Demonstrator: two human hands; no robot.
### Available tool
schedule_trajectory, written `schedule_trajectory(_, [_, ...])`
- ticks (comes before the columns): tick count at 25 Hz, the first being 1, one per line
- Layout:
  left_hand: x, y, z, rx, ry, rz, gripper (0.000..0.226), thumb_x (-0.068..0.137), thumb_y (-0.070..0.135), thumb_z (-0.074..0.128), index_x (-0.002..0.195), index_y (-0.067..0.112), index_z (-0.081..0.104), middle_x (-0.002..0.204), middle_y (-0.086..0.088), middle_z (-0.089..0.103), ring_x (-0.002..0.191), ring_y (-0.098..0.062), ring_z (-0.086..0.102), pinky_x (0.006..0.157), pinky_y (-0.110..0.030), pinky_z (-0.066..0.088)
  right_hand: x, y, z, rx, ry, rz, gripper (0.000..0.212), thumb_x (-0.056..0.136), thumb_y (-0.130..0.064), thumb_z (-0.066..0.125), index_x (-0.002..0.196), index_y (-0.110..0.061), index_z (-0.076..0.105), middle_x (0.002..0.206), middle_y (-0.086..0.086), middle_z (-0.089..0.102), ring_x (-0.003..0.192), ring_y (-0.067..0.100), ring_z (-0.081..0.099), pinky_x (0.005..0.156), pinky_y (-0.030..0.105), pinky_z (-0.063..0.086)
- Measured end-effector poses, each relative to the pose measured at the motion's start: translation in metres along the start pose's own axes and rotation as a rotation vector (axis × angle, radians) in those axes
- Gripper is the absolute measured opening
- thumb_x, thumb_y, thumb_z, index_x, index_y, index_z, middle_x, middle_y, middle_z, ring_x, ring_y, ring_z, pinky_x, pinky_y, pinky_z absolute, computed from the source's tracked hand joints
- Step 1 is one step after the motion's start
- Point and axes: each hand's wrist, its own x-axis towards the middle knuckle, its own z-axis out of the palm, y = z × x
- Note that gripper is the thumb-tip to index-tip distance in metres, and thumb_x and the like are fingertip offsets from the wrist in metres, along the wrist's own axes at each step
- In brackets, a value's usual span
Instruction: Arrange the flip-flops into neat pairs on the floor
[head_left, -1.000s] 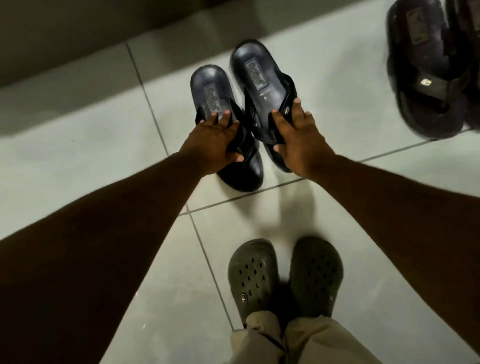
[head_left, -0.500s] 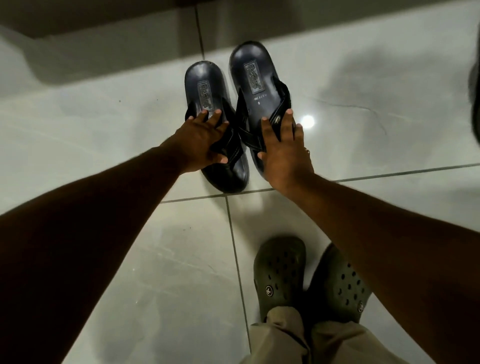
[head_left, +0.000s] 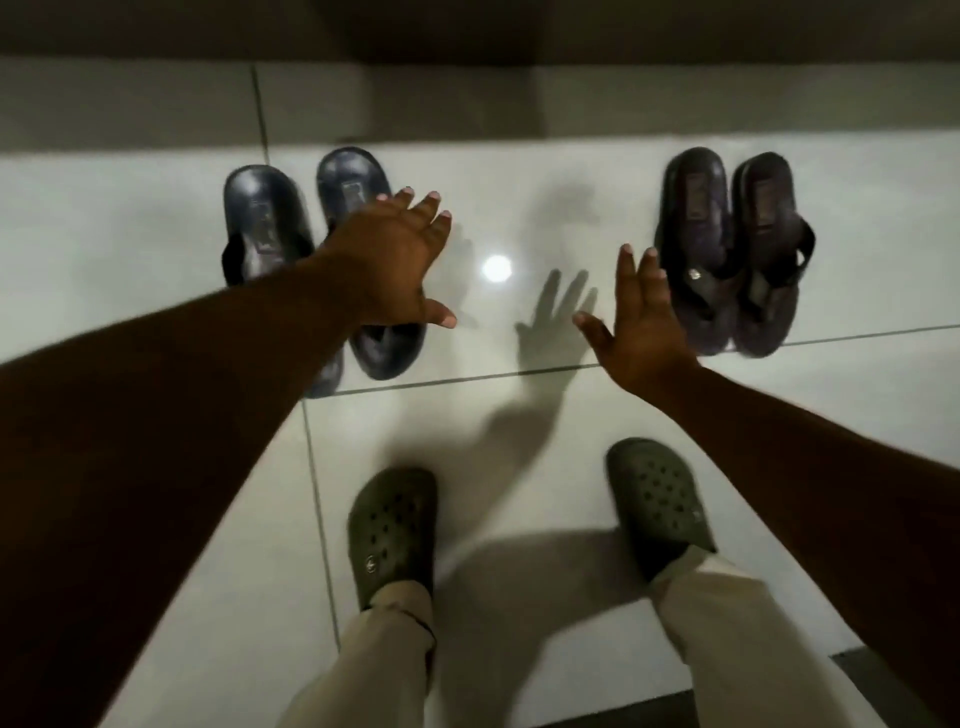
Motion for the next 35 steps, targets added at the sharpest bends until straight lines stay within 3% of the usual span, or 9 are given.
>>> schedule_trajectory(3, [0.062,0.079,0.002,-0.079,-0.01,0.015,0.11,0.072,0.073,0.054,0.152,0.008,0.014,0.163,-0.018,0.011,0.149,-0.039,0.014,0.121,-0.046,0.016,0.007,0.09,-0.03,-0.1,0.078,0.102,0.082,0.093,-0.052,0.042,0.152,-0.01,0.002,0.162,0.018,0.002,0.147,0.044,0.009,0.117,0.058,0.019])
schedule_trajectory(5, [0.094,0.114,0.01,-0.106,0.046,0.012,0.107,0.074,0.071,0.054,0.152,0.008,0.015,0.162,-0.018,0.011,0.148,-0.04,0.014,0.12,-0.048,0.019,0.019,0.13,-0.04,-0.184,0.055,0.075,0.081,0.095,-0.05,0.038,0.152,-0.006,0.002,0.162,0.018,0.002,0.147,0.044,0.008,0.118,0.056,0.015])
schedule_trajectory(12, [0.226,0.252,0.032,-0.03,0.109,0.015,0.086,0.084,0.06,0.051,0.152,0.017,0.021,0.16,-0.025,0.012,0.145,-0.05,0.012,0.116,-0.059,0.02,0.084,0.273,-0.045,-0.125,-0.098,0.07,0.066,0.099,-0.035,0.033,0.152,-0.012,0.001,0.163,0.016,-0.004,0.149,0.04,0.0,0.12,0.055,0.006])
schedule_trajectory(14, [0.243,0.268,0.047,0.007,0.073,0.001,0.079,0.087,0.06,0.042,0.153,0.025,0.017,0.162,-0.022,0.005,0.146,-0.05,0.003,0.118,-0.06,0.012,0.096,0.287,-0.038,-0.098,-0.185,0.014,0.064,0.097,-0.027,0.038,0.152,-0.014,0.008,0.163,0.016,-0.006,0.148,0.044,0.002,0.121,0.053,0.008])
schedule_trajectory(17, [0.264,0.292,0.066,0.071,0.065,-0.041,0.072,0.091,0.062,0.027,0.153,0.03,0.011,0.164,-0.017,-0.002,0.148,-0.047,-0.008,0.118,-0.062,-0.002,0.096,0.312,-0.031,-0.024,-0.082,-0.065,0.057,0.096,-0.02,0.04,0.15,-0.012,0.023,0.163,0.016,-0.001,0.143,0.051,0.011,0.12,0.05,0.016])
schedule_trajectory(20, [0.287,0.339,0.062,-0.012,0.125,-0.093,0.07,0.09,0.06,0.035,0.152,0.034,0.015,0.164,-0.013,-0.001,0.145,-0.052,-0.011,0.117,-0.058,-0.006,0.091,0.357,-0.044,0.011,0.049,-0.107,0.051,0.096,-0.016,0.039,0.145,-0.006,0.033,0.161,0.021,0.009,0.14,0.052,0.019,0.116,0.051,0.026])
schedule_trajectory(25, [0.342,0.423,0.044,-0.05,0.117,-0.079,0.071,0.088,0.061,0.041,0.151,0.037,0.019,0.165,-0.008,-0.001,0.145,-0.051,-0.013,0.118,-0.057,-0.003,0.107,0.453,-0.085,-0.04,0.025,-0.106,0.052,0.096,-0.015,0.042,0.146,-0.006,0.03,0.162,0.019,0.005,0.141,0.051,0.02,0.113,0.056,0.031])
schedule_trajectory(30, [0.365,0.456,0.033,-0.035,0.059,-0.068,0.072,0.089,0.063,0.037,0.152,0.036,0.014,0.165,-0.007,-0.005,0.146,-0.046,-0.015,0.119,-0.055,-0.003,0.11,0.48,-0.1,-0.049,0.018,-0.058,0.052,0.097,-0.016,0.041,0.147,-0.005,0.028,0.161,0.02,0.002,0.142,0.05,0.016,0.116,0.054,0.026])
schedule_trajectory(35, [0.326,0.412,0.014,0.031,0.044,-0.023,0.08,0.089,0.067,0.025,0.154,0.027,0.001,0.164,-0.013,-0.006,0.15,-0.038,-0.009,0.12,-0.053,0.0,0.087,0.447,-0.101,-0.143,0.038,-0.014,0.067,0.095,-0.032,0.042,0.152,-0.013,0.01,0.162,0.02,-0.001,0.141,0.054,0.014,0.112,0.064,0.026])
